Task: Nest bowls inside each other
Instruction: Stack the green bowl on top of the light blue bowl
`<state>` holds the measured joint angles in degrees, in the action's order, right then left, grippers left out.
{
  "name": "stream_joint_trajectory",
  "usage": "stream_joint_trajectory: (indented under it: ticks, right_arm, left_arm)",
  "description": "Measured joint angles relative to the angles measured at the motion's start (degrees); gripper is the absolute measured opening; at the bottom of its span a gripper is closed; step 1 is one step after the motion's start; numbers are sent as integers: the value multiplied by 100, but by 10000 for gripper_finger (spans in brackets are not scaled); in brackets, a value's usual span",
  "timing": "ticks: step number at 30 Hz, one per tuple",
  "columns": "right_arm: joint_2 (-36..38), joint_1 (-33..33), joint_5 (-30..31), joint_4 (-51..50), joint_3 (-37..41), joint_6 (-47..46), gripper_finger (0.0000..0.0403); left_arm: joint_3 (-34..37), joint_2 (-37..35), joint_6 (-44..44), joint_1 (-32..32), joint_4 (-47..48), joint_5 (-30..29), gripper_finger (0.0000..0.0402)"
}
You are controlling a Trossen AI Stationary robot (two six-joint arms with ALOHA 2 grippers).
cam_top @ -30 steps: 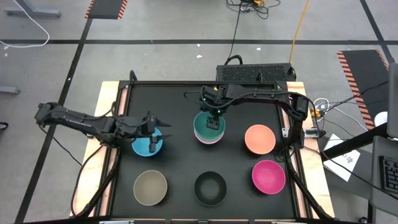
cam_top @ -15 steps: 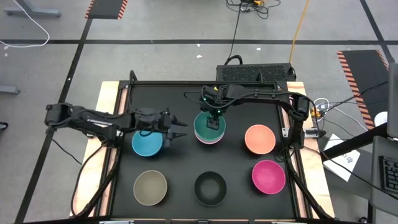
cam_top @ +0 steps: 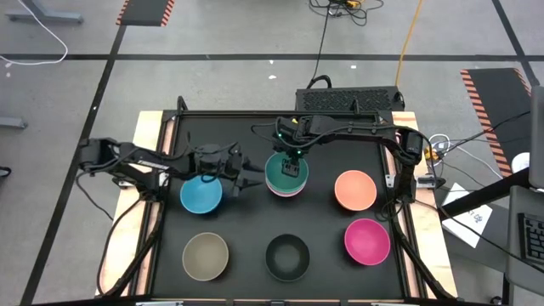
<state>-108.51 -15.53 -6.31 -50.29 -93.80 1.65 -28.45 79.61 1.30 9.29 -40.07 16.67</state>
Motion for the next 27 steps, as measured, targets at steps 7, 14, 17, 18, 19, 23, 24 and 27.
stream_joint_trajectory:
  ticks: [7, 14, 17, 18, 19, 23, 24, 27]
  right_arm:
    - [2, 0, 0, 88, -2, 7, 245]
    - [4, 0, -2, 79, -2, 0, 245]
    - [4, 0, -2, 74, -2, 4, 245]
    - [4, 0, -2, 75, -2, 4, 245]
    - [4, 0, -3, 75, -4, 4, 245]
    - [4, 0, -4, 75, -6, 4, 245]
    - [4, 0, -4, 75, -7, 4, 245]
    - [4, 0, -4, 75, -7, 4, 245]
  left_arm:
    - [-251, 376, 11, 53, -24, 45, 198]
    - [-678, 901, 111, 59, 202, 134, 198]
    - [-745, 906, 118, 73, 307, 137, 198]
    - [-745, 903, 116, 82, 307, 135, 198]
    - [-745, 903, 117, 100, 303, 135, 198]
    - [-745, 903, 100, 185, 390, 137, 198]
    - [-745, 903, 98, 212, 463, 136, 198]
    - [-745, 942, 90, 245, 545, 135, 198]
